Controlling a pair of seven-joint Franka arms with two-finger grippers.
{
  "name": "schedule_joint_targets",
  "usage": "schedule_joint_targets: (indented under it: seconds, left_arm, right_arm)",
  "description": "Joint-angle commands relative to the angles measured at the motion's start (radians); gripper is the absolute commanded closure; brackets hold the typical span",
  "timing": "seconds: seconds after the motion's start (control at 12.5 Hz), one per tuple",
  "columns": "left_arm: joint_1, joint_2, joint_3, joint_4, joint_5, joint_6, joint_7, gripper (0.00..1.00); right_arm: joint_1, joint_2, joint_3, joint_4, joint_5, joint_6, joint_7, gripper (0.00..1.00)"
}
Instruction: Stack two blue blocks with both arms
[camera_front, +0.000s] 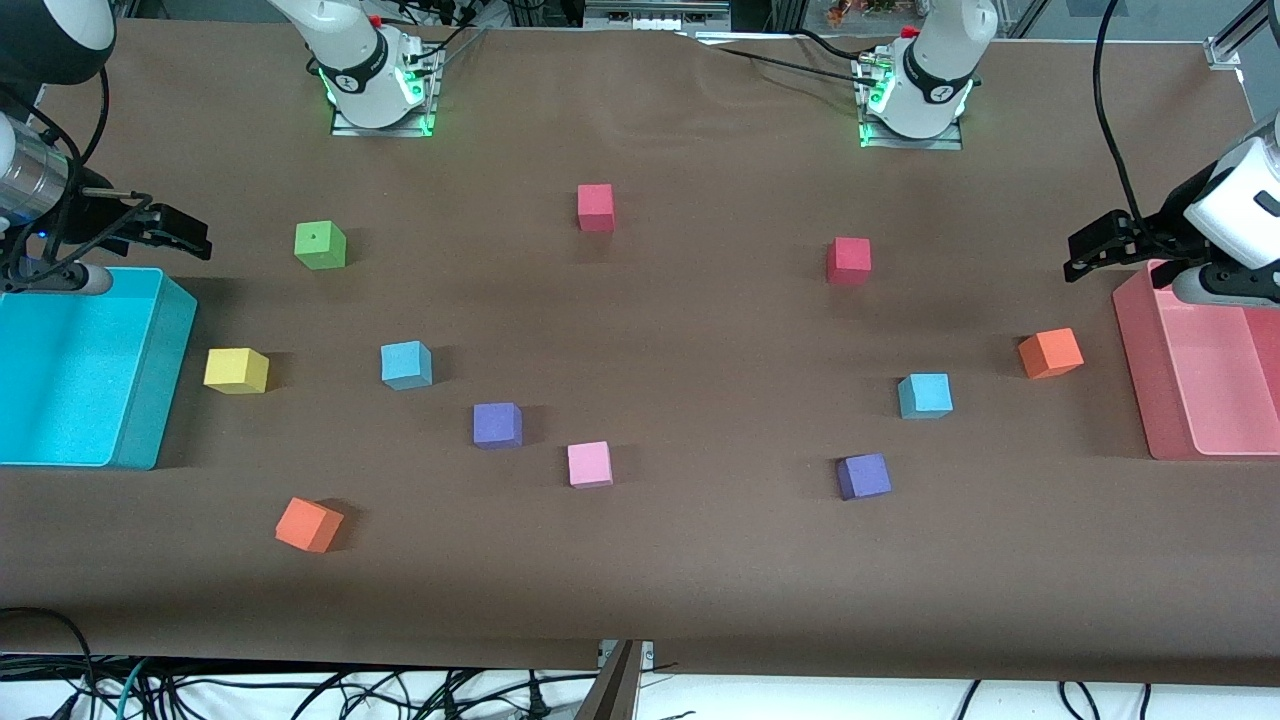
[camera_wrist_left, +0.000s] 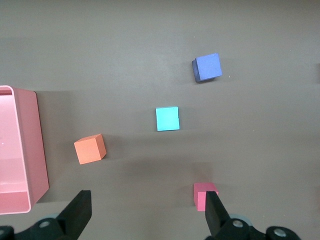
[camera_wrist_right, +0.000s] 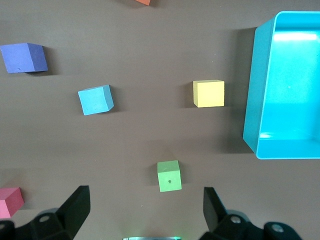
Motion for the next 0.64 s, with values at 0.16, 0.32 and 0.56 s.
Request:
schedule_joint_targets:
  seconds: [0.16,0.32,0.56]
  left_arm:
    - [-0.009,0.018,0.001,0.039,0.031,-0.028,0.017,0.00]
    - [-0.009,0.020,0.002,0.039,0.031,-0.028,0.017,0.00]
    - [-0.009,0.020,0.004,0.040,0.031,-0.030,0.015,0.00]
  right_arm:
    - [0.009,-0.004,-0.005,0.005,-0.011,0.003,-0.007,0.00]
    - [0.009,0.000,-0.002,0.013,-0.010,-0.002,0.002,0.00]
    - [0.009,0.003,-0.004,0.014,-0.004,-0.002,0.000,0.00]
